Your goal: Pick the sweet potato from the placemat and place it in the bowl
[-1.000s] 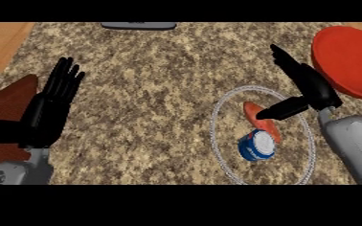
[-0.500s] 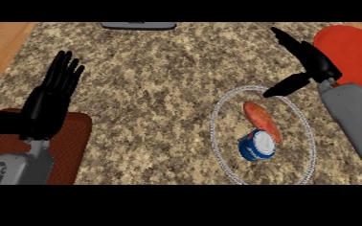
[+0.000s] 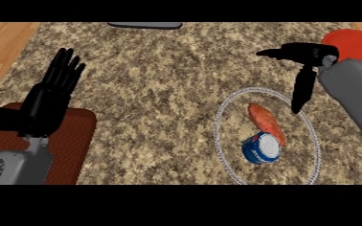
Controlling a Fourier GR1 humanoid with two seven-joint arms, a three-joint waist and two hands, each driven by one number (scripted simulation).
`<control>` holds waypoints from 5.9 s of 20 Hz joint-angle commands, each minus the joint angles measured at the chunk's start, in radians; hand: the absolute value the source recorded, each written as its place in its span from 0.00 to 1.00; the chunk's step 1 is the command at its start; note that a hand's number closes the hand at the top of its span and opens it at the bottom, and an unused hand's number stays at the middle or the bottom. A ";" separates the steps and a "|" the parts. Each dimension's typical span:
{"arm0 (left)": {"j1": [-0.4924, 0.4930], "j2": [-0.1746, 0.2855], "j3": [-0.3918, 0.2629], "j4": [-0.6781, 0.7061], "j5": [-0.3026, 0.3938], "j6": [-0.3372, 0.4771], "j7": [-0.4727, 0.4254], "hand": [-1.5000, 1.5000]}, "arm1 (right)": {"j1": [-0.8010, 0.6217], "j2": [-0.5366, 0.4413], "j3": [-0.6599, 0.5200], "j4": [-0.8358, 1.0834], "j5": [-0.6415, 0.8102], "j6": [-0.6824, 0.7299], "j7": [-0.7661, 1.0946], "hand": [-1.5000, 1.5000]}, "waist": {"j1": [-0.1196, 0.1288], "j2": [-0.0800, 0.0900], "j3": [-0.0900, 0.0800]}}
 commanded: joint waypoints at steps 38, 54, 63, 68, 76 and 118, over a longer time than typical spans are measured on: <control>-0.006 -0.089 0.133 -0.026 -0.099 -0.058 0.097 0.50 | 0.270 0.221 -0.205 -0.298 0.329 0.179 0.140 0.00 | -0.052 -0.008 0.004; 0.086 -0.133 0.153 -0.058 -0.139 -0.115 0.028 0.50 | 0.238 0.243 -0.089 -0.118 0.608 0.098 -0.184 1.00 | -0.039 -0.005 0.005; 0.070 -0.165 0.148 -0.076 -0.179 -0.058 0.077 0.50 | 0.357 0.076 -0.106 -0.271 0.674 -0.022 -0.420 1.00 | -0.070 -0.011 0.005; 0.082 -0.107 0.228 -0.079 -0.113 -0.102 0.080 0.50 | 0.568 -0.181 -0.178 -0.361 0.668 -0.297 -0.747 1.00 | -0.109 -0.016 0.008; 0.086 -0.119 0.204 -0.069 -0.118 -0.135 0.079 0.50 | 0.720 -0.320 -0.437 -0.306 0.559 -0.521 -0.999 1.00 | -0.073 -0.011 0.005; -0.015 -0.169 0.164 -0.023 -0.154 -0.167 0.067 0.50 | -0.033 -0.203 -0.707 0.577 0.592 -0.635 -0.779 1.00 | 0.039 0.028 0.009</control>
